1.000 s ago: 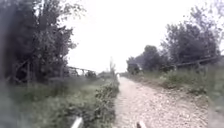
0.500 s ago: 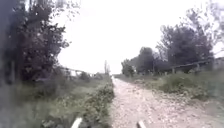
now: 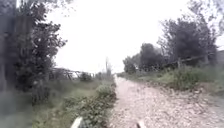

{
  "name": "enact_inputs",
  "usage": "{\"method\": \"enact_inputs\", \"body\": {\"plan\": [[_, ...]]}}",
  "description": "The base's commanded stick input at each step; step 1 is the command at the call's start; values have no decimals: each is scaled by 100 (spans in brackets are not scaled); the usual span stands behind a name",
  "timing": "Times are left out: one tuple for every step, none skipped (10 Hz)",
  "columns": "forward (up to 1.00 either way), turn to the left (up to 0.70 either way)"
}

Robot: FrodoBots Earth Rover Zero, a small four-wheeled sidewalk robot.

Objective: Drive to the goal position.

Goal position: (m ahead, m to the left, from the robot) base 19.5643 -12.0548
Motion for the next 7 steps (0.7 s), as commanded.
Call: {"method": "enact_inputs", "body": {"plan": [[70, 0], [70, -14], [70, -29], [70, -35], [70, -22], [70, 0], [70, 0]]}}
